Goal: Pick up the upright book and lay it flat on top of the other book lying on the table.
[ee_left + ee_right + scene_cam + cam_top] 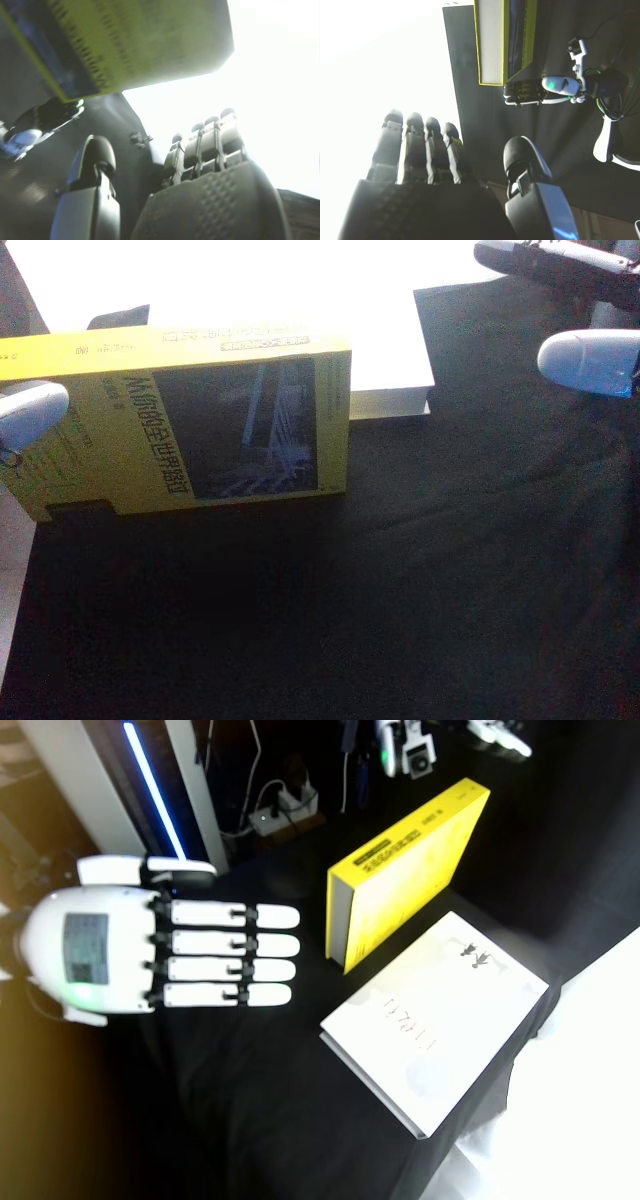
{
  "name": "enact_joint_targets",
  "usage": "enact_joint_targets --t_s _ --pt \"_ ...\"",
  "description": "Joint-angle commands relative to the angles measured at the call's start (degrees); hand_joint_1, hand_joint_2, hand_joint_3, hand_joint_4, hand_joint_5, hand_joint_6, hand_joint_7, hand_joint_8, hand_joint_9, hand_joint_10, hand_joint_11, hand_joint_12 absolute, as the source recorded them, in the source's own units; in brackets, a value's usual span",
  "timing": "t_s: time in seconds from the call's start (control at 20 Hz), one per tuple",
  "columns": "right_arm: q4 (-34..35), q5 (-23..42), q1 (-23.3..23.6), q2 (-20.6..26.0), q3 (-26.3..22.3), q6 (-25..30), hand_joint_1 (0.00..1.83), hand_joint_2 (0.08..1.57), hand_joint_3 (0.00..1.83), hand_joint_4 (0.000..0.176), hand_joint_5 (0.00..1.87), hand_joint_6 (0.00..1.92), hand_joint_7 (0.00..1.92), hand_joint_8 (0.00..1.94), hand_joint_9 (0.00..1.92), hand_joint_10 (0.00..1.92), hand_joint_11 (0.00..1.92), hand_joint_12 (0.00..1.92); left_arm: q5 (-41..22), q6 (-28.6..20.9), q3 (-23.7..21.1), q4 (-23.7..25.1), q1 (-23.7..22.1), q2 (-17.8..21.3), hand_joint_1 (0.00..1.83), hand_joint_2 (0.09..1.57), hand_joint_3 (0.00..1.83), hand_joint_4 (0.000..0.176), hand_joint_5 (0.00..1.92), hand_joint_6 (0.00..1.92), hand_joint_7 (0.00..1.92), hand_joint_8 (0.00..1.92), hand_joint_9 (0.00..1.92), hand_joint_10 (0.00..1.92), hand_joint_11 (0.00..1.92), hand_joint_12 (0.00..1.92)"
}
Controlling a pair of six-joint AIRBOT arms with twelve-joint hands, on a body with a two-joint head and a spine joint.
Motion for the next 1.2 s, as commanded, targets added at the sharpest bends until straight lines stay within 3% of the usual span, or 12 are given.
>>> enact_joint_targets --t_s 0.0,0.05,0.15,0.3,0.4,0.45,0.5,0.55,0.7,0.95,1.1,1.15 --pt "2.68 6.54 0.57 -0.22 0.17 0.31 0.11 1.38 0.00 0.009 0.00 0.00 0.00 0.00 0.00 0.00 0.00 0.00 -4.91 -0.20 0.63 0.09 -0.45 -0.31 0.62 1.07 0.00 0.168 0.00 0.00 0.00 0.00 0.00 0.00 0.00 0.00" --pt "2.68 6.54 0.57 -0.27 0.17 0.31 0.13 1.38 0.00 0.012 0.00 0.00 0.00 0.00 0.00 0.00 0.00 0.00 -3.92 -0.20 1.45 -1.07 -0.51 -0.97 0.66 1.06 0.00 0.167 0.00 0.00 0.00 0.00 0.00 0.00 0.00 0.00" --pt "2.68 6.54 0.57 -0.33 0.17 0.31 0.13 1.38 0.00 0.009 0.00 0.00 0.00 0.00 0.00 0.00 0.00 0.00 -0.90 -0.20 2.87 -2.43 -1.24 -2.15 0.80 1.05 0.00 0.117 0.05 0.02 0.00 0.00 0.00 0.00 0.00 0.00" --pt "2.68 6.55 0.57 -0.33 0.16 0.31 0.18 1.38 0.00 0.022 0.00 0.00 0.00 0.00 0.00 0.00 0.00 0.00 6.94 -0.20 6.41 -3.64 -3.75 -5.32 0.93 1.07 0.00 0.044 0.44 0.02 0.38 0.02 0.31 0.04 0.00 0.99" --pt "2.68 6.56 0.56 -0.32 0.16 0.32 0.17 1.38 0.00 0.019 0.00 0.00 0.00 0.00 0.00 0.00 0.00 0.00 9.09 -0.20 7.07 -3.02 -4.64 -6.19 1.06 1.10 0.00 0.000 0.66 0.03 0.72 0.04 0.64 0.11 0.00 1.33" --pt "2.68 6.57 0.56 -0.32 0.16 0.40 0.20 1.38 0.00 0.020 0.00 0.00 0.00 0.00 0.00 0.00 0.00 0.00 10.46 -0.20 7.43 -2.19 -5.17 -6.60 1.03 1.12 0.01 0.000 0.73 0.03 0.84 0.05 0.76 0.14 0.04 1.45" --pt "2.68 6.57 0.56 -0.32 0.16 0.41 0.20 1.38 0.00 0.027 0.00 0.00 0.00 0.00 0.00 0.00 0.00 0.00 11.25 -0.20 7.60 -1.61 -5.57 -6.81 1.20 1.14 0.00 0.000 0.81 0.80 0.98 0.91 0.86 0.83 0.38 1.75" --pt "2.75 6.57 0.56 -0.33 0.15 0.42 0.17 1.38 0.00 0.029 0.00 0.00 0.00 0.00 0.00 0.00 0.00 0.00 12.49 -0.20 7.86 -0.53 -6.59 -7.02 1.23 1.16 0.00 0.000 0.81 0.97 0.98 1.17 0.93 1.22 0.63 1.86" --pt "2.82 6.59 0.55 -0.33 0.14 0.43 0.21 1.39 0.00 0.010 0.00 0.00 0.00 0.00 0.00 0.00 0.00 0.00 12.57 -0.20 7.20 1.79 -7.84 -6.84 1.16 1.14 0.00 0.000 0.92 1.07 1.29 1.22 1.38 1.57 1.27 1.90" --pt "3.05 7.31 0.56 -0.32 0.16 0.57 0.35 1.34 0.00 0.000 0.00 0.00 0.00 0.00 0.00 0.00 0.00 0.00 0.61 -0.20 1.25 7.07 -5.34 -2.54 1.14 1.18 0.00 0.000 0.86 1.17 1.24 1.28 1.36 1.50 1.31 1.80" --pt "3.76 11.26 0.59 -0.42 0.02 1.77 0.28 1.28 0.00 0.041 0.00 0.00 0.00 0.00 0.00 0.00 0.00 0.00 -4.62 -0.20 -1.21 11.07 -4.37 -1.12 1.15 1.15 0.00 0.000 0.91 1.09 1.26 1.11 1.37 1.33 1.32 1.63" --pt "3.76 12.15 0.59 -0.65 -0.03 1.77 0.25 1.26 0.00 0.032 0.00 0.00 0.00 0.00 0.00 0.00 0.00 0.00 -6.03 -0.20 -1.64 12.12 -4.22 -0.94 1.15 1.15 0.00 0.000 0.91 1.08 1.28 1.06 1.38 1.30 1.31 1.61"
